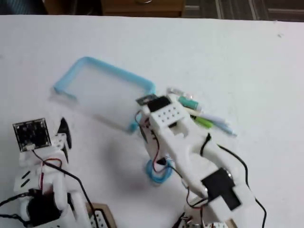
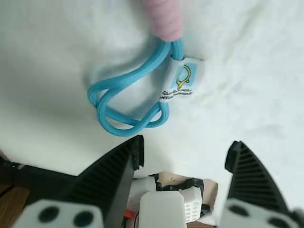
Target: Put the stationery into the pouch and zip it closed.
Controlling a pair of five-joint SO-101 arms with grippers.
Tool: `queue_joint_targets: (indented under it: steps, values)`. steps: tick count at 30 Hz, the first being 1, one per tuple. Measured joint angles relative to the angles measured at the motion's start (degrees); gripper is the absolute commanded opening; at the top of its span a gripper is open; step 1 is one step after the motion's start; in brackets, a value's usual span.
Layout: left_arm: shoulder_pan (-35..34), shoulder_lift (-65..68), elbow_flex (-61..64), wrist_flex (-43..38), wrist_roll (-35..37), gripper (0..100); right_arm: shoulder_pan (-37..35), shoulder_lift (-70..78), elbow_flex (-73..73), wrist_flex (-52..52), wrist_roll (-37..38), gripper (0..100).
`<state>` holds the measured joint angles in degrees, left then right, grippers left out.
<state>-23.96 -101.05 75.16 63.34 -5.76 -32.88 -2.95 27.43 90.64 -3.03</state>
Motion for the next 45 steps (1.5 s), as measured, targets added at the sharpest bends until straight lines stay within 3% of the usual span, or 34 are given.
queue_joint_targets:
  steps: [5, 14, 24, 36, 45]
  values:
    - [2.64, 13.27, -2.64, -3.34, 5.10, 22, 0.18, -2.20, 7.74, -12.40, -0.44, 39.0]
    - [2.99, 33.76, -14.42, -3.96, 7.91, 22, 0.79, 3.78, 10.29, -24.97, -1.23, 39.0]
    - [2.99, 38.51, -15.30, -6.68, 7.91, 22, 3.60, 7.12, 9.76, -25.23, 5.36, 39.0]
    - [8.88, 40.00, -15.30, -6.77, 7.91, 22, 6.15, -8.53, 12.48, -16.44, 10.29, 39.0]
    - [14.33, 40.00, -15.30, -8.09, 7.91, 22, 5.71, -5.36, 22.59, -30.15, 11.08, 39.0]
